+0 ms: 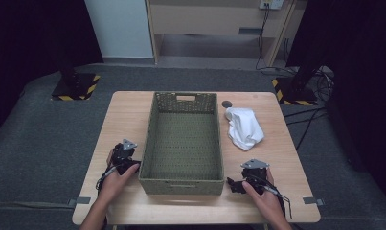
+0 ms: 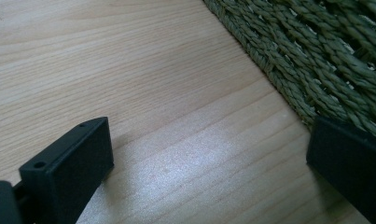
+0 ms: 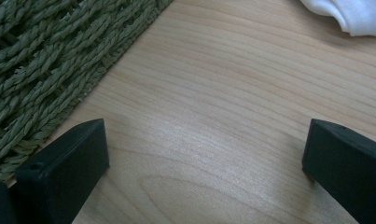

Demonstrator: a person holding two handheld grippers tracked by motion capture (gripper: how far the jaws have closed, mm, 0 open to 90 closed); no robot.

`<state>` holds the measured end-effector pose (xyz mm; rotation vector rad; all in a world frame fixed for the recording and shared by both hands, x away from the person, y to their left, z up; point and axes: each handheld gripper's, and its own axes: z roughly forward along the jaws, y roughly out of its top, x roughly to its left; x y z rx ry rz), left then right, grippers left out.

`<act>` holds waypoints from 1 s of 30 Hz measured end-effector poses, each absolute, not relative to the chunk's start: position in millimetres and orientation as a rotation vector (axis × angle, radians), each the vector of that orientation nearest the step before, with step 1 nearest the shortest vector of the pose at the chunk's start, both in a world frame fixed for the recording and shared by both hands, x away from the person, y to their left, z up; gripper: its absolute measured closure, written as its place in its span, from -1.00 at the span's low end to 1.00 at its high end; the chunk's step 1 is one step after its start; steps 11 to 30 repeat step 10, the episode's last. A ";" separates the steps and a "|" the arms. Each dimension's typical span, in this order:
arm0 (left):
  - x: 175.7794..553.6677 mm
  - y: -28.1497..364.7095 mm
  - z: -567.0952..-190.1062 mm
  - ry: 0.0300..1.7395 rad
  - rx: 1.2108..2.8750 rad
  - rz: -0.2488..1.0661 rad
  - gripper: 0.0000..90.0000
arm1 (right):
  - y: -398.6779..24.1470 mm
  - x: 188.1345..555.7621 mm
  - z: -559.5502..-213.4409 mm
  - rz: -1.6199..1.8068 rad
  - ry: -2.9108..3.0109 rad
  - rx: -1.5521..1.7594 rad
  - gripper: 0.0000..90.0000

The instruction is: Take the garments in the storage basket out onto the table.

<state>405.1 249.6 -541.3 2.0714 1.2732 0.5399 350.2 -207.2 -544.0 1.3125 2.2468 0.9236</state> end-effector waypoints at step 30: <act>405.2 249.6 -541.3 1.273 2.073 0.539 -1.00 | -207.5 345.2 -545.6 0.933 2.210 1.329 -0.99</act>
